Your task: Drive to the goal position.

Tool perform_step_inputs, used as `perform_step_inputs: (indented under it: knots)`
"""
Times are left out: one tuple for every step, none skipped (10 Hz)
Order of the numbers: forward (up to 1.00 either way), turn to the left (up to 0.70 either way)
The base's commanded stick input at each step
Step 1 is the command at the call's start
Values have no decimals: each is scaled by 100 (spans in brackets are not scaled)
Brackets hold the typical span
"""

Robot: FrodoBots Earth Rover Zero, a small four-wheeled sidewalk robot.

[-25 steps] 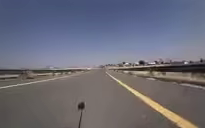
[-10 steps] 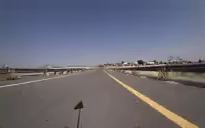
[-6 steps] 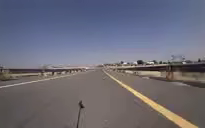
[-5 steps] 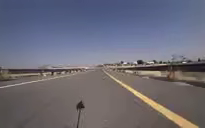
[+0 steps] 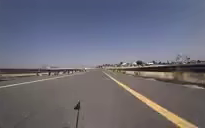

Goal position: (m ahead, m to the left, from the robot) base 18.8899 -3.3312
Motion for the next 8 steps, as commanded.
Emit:
perform_step_inputs:
  knots:
    - [100, 0]
    - [100, 0]
    - [100, 0]
    - [100, 0]
    - [100, 0]
    - [100, 0]
    - [100, 0]
    - [100, 0]
